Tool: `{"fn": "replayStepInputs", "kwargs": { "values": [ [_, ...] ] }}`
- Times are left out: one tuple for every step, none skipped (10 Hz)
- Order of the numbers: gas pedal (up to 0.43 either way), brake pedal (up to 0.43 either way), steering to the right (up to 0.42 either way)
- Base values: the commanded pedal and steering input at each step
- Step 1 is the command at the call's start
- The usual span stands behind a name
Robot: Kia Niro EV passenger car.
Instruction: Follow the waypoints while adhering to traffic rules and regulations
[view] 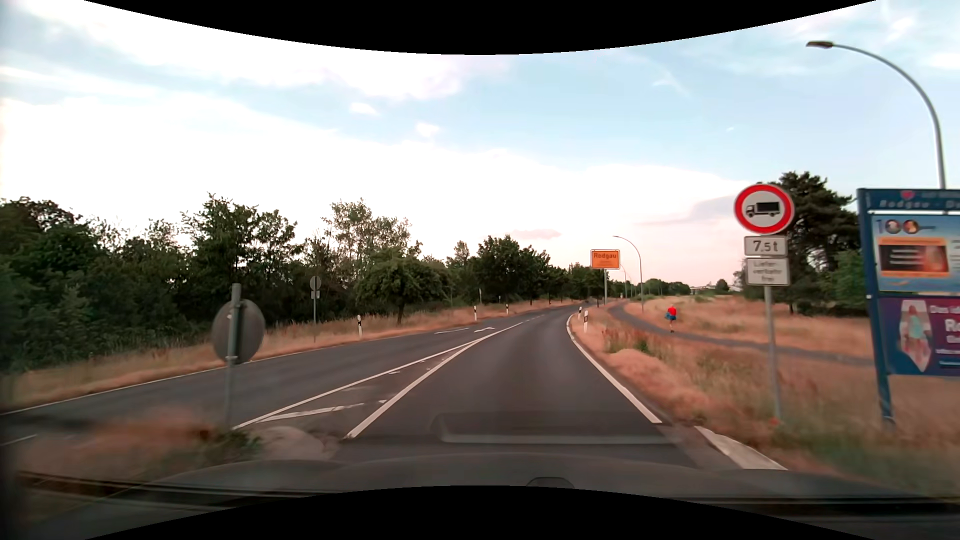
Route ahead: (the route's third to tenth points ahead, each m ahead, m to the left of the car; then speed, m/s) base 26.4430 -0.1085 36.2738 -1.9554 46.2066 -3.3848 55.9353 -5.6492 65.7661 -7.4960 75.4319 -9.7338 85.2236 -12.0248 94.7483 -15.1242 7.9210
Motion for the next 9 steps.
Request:
{"fn": "replayStepInputs", "kwargs": {
  "values": [
    [0.24, 0.0, 0.018],
    [0.248, 0.0, 0.019],
    [0.26, 0.0, 0.02],
    [0.26, 0.0, 0.021],
    [0.26, 0.0, 0.021],
    [0.26, 0.0, 0.021],
    [0.268, 0.0, 0.021],
    [0.268, 0.0, 0.021],
    [0.268, 0.0, 0.021]
  ]
}}
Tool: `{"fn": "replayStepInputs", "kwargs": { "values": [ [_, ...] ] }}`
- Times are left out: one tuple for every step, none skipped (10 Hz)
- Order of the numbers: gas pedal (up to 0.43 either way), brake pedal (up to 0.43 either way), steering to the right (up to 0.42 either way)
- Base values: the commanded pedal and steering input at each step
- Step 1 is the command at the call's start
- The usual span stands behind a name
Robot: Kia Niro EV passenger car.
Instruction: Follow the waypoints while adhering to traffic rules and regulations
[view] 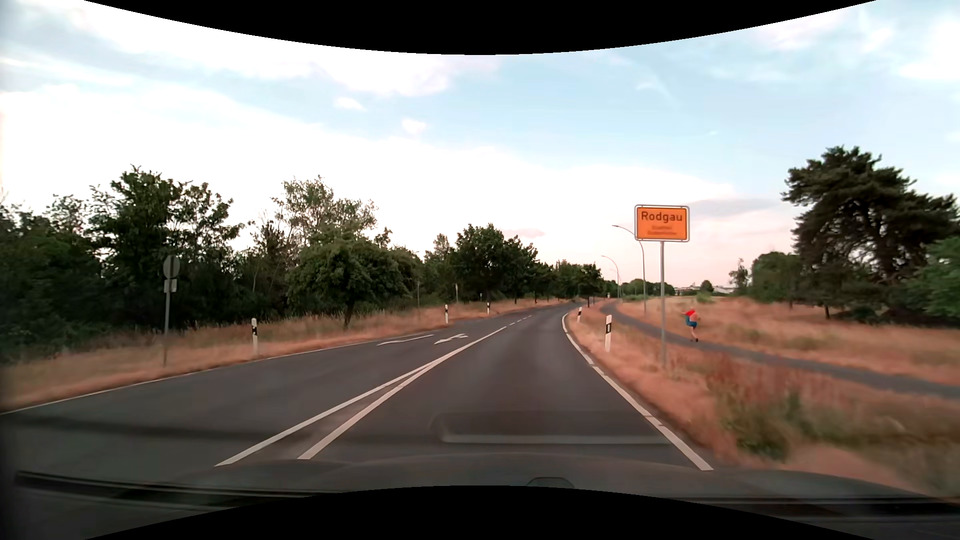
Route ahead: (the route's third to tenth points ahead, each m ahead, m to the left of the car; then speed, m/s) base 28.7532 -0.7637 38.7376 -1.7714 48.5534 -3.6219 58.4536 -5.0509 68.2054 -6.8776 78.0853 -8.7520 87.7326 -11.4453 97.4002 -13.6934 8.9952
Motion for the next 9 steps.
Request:
{"fn": "replayStepInputs", "kwargs": {
  "values": [
    [0.268, 0.0, 0.021],
    [0.268, 0.0, 0.021],
    [0.268, 0.0, 0.021],
    [0.268, 0.0, 0.021],
    [0.268, 0.0, 0.021],
    [0.268, 0.0, 0.021],
    [0.268, 0.0, 0.021],
    [0.268, 0.0, 0.02],
    [0.268, 0.0, 0.02]
  ]
}}
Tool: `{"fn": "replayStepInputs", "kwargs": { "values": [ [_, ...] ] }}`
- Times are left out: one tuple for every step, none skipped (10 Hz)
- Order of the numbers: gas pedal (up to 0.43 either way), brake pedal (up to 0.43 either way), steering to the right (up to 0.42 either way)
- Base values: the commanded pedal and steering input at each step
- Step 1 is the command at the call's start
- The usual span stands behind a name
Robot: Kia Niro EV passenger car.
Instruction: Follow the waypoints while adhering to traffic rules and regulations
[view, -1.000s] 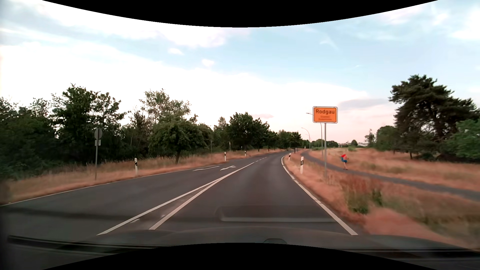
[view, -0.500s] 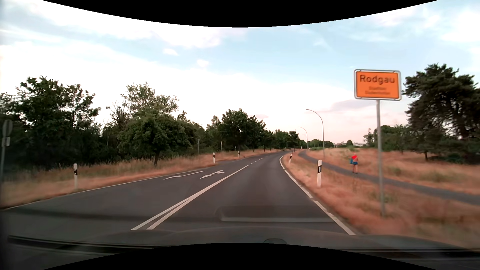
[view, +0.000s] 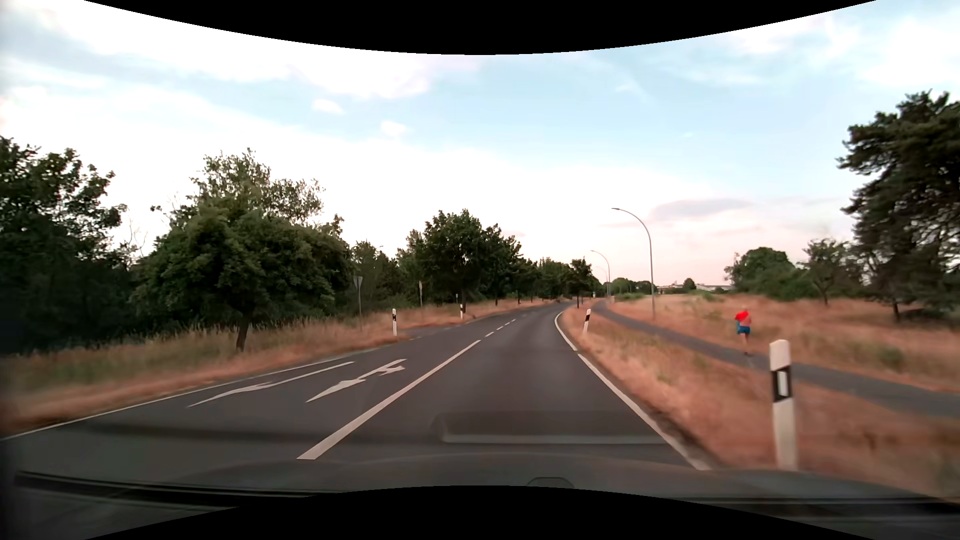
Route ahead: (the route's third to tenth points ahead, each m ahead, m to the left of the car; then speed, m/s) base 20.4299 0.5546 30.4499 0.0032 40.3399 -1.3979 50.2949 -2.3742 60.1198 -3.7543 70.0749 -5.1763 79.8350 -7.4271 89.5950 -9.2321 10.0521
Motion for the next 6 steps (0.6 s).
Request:
{"fn": "replayStepInputs", "kwargs": {
  "values": [
    [0.268, 0.0, 0.019],
    [0.268, 0.0, 0.017],
    [0.268, 0.0, 0.016],
    [0.268, 0.0, 0.015],
    [0.268, 0.0, 0.015],
    [0.268, 0.0, 0.015]
  ]
}}
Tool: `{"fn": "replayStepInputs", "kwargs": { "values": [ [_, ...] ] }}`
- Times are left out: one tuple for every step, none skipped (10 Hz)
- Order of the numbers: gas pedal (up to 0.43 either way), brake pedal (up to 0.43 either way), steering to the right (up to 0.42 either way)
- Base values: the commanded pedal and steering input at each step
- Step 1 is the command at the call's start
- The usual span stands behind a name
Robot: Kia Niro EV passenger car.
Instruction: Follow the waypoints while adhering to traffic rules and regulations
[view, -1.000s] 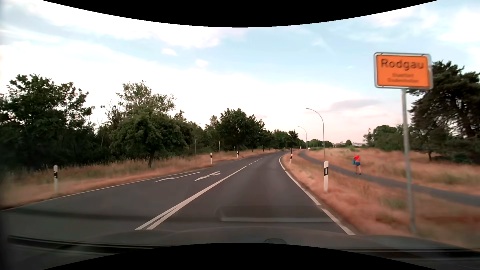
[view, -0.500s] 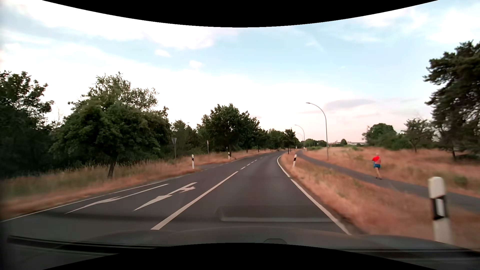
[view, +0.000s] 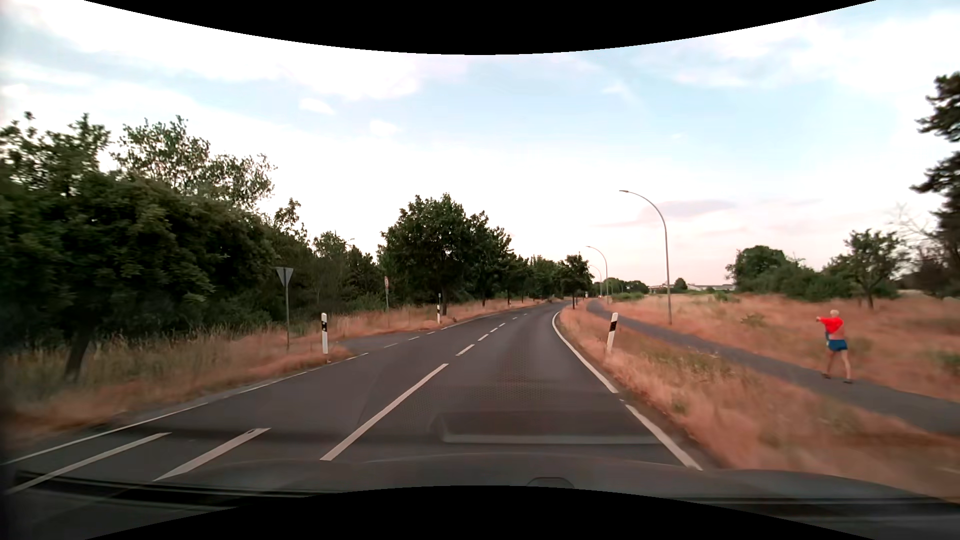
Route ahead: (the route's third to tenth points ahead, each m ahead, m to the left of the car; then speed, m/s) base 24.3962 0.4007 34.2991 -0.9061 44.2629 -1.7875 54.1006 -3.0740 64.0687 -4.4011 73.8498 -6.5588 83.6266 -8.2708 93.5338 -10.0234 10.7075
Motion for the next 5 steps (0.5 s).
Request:
{"fn": "replayStepInputs", "kwargs": {
  "values": [
    [0.268, 0.0, 0.015],
    [0.268, 0.0, 0.015],
    [0.268, 0.0, 0.015],
    [0.28, 0.0, 0.015],
    [0.28, 0.0, 0.015]
  ]
}}
